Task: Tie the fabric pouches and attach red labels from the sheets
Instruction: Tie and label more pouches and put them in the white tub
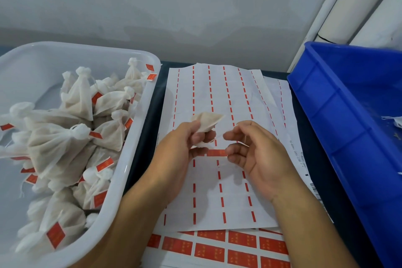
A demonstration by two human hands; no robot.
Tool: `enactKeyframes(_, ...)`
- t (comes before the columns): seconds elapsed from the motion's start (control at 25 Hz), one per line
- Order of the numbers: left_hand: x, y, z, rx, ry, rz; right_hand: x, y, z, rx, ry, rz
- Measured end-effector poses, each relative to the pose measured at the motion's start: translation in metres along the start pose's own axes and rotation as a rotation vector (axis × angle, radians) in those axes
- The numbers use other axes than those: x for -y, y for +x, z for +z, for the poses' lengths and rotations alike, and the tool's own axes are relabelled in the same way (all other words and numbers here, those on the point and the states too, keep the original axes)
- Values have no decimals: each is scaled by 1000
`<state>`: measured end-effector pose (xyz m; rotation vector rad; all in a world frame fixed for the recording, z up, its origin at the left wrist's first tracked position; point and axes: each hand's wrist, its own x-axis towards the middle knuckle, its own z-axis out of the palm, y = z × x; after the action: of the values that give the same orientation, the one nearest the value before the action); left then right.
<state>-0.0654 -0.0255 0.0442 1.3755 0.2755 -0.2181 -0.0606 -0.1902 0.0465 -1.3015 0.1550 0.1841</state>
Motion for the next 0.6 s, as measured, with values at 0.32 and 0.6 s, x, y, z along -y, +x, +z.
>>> enactKeyframes(0.32,13,-3,0,76,919,393,4,-4,-8,101,-367,-296)
enactKeyframes(0.6,20,-5,1,203,961,576,1,-7,-8,156,-612,-458)
